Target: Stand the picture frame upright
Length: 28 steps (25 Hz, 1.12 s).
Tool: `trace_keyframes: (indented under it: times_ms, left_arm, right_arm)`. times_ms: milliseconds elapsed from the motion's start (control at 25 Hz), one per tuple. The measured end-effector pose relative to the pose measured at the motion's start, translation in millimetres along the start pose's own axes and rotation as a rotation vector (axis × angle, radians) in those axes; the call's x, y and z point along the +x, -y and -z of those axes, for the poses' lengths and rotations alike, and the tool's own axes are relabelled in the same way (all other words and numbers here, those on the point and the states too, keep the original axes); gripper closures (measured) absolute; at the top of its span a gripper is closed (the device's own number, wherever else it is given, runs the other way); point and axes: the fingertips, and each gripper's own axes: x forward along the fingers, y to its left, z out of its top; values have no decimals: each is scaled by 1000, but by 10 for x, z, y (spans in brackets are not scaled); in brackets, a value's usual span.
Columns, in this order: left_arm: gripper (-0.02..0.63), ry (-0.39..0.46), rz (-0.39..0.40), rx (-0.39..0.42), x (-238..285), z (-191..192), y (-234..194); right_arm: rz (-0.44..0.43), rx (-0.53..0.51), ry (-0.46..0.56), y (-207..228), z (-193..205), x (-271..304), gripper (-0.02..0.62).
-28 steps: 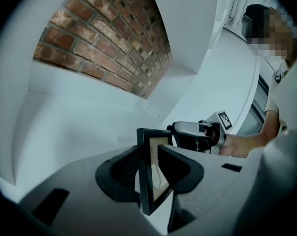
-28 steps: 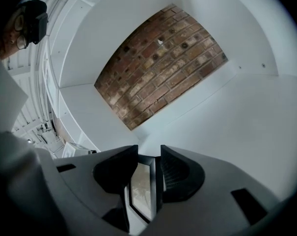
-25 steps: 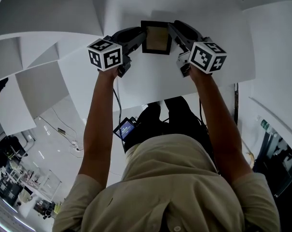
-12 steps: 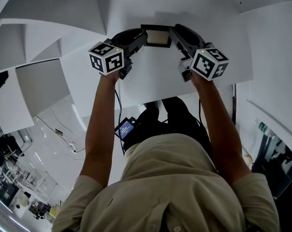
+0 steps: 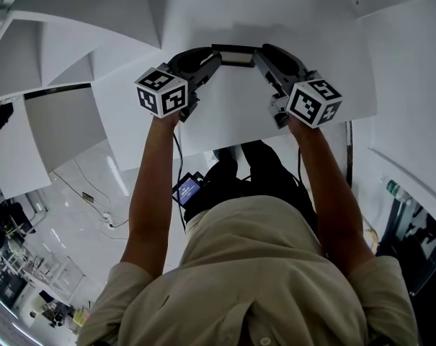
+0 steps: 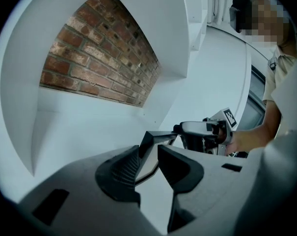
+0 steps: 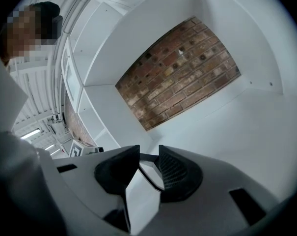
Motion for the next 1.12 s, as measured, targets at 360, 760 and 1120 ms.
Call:
trace_keyframes:
  times_ms: [360,760,1120]
  left_arm:
    - [505,-21,-8,36,-34,97,65]
    - [505,-41,15,72,-59,109,104]
    - [505,-44,22,97,-75,110,121]
  right_arm:
    - [-6,-71,-38,-81,122,-93,477]
    - [6,-128,-53,-104,135,-115,476]
    - [14,-136,-52,-78,148,-135,476]
